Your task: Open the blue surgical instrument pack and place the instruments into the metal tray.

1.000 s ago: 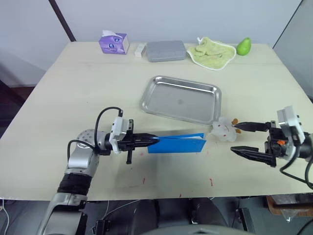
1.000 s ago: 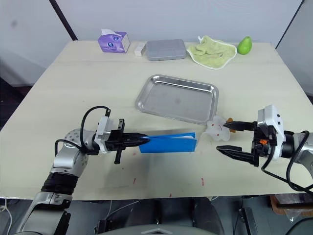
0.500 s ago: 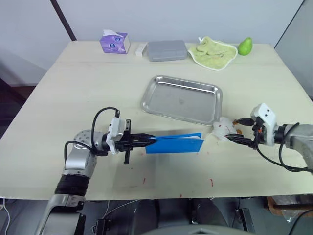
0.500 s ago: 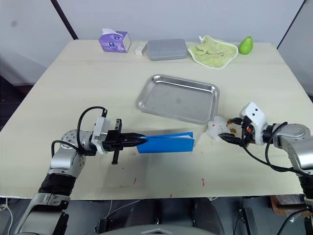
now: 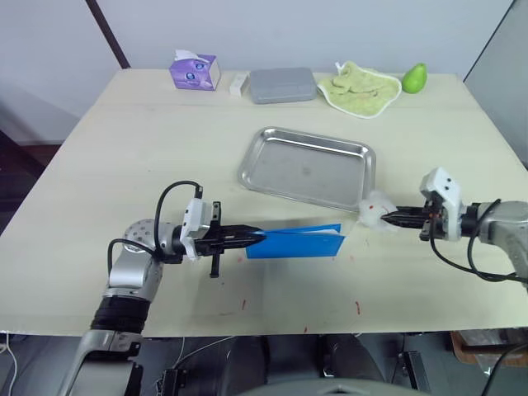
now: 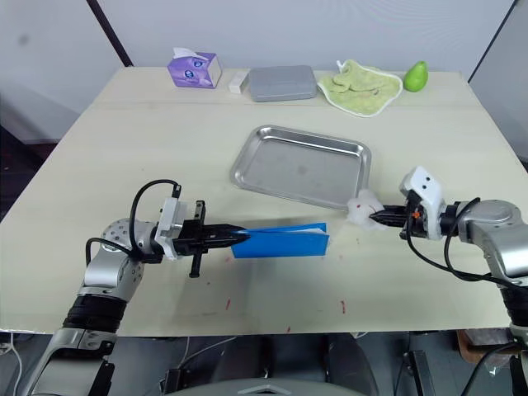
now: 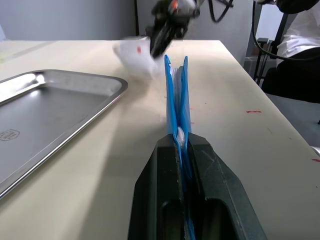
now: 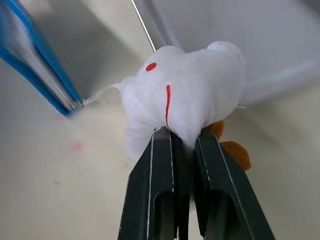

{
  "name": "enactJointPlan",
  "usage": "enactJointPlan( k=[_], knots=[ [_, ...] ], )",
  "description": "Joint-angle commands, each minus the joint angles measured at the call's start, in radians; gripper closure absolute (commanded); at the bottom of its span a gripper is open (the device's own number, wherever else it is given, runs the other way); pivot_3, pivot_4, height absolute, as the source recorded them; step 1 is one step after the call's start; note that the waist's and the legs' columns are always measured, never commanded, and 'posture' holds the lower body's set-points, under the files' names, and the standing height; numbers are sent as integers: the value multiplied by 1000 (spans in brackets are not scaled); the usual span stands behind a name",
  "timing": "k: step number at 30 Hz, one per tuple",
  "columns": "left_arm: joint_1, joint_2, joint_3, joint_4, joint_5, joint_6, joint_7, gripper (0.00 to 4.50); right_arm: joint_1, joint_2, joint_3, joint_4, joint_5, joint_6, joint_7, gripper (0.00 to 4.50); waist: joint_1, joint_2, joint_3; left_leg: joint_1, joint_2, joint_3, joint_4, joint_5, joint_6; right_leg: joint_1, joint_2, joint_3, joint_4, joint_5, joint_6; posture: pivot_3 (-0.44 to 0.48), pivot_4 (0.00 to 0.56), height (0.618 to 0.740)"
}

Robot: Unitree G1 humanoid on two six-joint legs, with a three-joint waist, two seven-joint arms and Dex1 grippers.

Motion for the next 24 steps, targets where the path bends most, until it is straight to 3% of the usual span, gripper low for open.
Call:
enactJointPlan(
  k=[1,10,24],
  knots=[
    [2,13,-14,-16,22,-5,-5,4500,-27,-1,-123,-98,155,101,-11,4447,0,0,0,0,0,0,0,0,0,0,0,0,0,0,0,0,150,740],
    [-16,20,-32,17,44,-9,-23,4500,-94,-1,-205,-183,379,266,-70,4447,0,0,0,0,0,0,0,0,0,0,0,0,0,0,0,0,150,740],
    [-35,13,-57,14,58,-8,-24,4500,-280,225,113,-224,240,172,-187,4447,8,0,0,-2,0,-1,0,0,0,0,-1,-2,0,0,0,0,150,740]
  ],
)
